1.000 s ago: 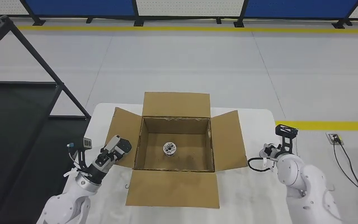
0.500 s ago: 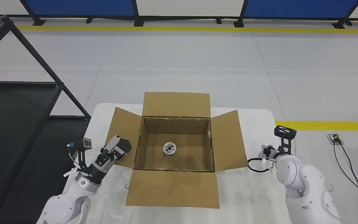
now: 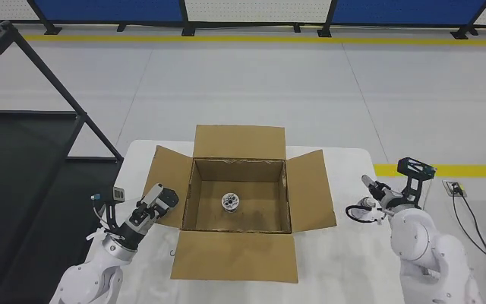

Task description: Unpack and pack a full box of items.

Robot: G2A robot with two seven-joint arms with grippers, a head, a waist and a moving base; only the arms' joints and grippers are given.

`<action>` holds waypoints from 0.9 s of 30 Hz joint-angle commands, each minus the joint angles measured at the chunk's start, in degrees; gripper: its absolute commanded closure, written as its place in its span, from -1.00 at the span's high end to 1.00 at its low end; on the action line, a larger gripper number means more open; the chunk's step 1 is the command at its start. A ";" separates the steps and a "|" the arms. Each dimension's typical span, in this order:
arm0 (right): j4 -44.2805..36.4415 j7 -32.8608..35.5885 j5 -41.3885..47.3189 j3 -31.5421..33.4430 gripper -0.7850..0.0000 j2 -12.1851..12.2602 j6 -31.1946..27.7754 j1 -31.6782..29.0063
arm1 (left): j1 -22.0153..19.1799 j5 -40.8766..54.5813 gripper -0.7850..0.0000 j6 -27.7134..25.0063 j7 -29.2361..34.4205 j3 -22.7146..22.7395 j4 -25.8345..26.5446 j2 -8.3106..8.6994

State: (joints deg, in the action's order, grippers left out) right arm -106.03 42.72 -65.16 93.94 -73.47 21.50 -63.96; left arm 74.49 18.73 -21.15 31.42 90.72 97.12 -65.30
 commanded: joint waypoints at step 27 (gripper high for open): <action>7.67 11.66 1.15 -43.74 1.00 -5.68 -16.72 26.27 | 0.00 0.00 1.00 0.00 0.00 0.00 0.00 0.00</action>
State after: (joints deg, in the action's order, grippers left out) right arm -101.97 54.09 -65.26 51.70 -78.59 4.60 -40.17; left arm 74.49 18.73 -21.15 31.42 90.72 97.12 -65.30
